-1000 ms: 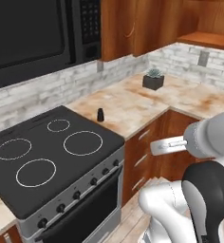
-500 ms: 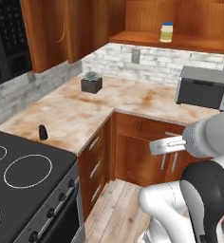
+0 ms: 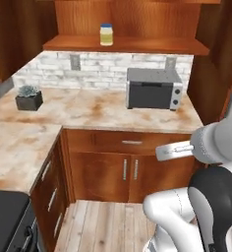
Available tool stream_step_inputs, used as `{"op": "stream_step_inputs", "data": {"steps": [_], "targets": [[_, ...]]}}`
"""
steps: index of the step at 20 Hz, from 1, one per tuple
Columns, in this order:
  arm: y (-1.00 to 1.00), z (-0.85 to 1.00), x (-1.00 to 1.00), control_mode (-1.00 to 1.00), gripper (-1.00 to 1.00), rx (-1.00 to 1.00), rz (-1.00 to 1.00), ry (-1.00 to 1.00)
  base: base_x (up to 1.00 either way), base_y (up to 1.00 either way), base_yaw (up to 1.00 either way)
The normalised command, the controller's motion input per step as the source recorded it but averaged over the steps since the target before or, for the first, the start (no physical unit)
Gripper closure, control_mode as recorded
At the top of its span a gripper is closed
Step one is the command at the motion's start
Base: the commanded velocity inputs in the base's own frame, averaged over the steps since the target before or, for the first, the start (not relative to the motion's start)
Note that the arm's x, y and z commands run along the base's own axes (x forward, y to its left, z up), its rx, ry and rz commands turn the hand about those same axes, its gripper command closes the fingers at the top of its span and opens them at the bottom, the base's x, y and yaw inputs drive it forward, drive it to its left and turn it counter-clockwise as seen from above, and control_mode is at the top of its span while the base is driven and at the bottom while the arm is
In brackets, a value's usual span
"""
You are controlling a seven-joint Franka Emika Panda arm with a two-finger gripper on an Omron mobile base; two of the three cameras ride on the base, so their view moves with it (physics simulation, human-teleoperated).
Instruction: Collect the paprika, mayonnaise, and shaker from the cabinet and place them next to the stove.
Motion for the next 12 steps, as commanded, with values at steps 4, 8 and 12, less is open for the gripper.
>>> {"op": "stream_step_inputs", "data": {"steps": [4,8,12], "targets": [[0.00,0.00,0.00,1.00,-1.00,0.00,0.00,0.00,0.67,0.00,-0.47],[0.00,0.00,0.00,1.00,-1.00,0.00,0.00,0.00,0.67,0.12,-0.42],[0.00,0.00,0.00,1.00,-1.00,0.00,0.00,0.00,0.69,0.56,-0.35]]}}
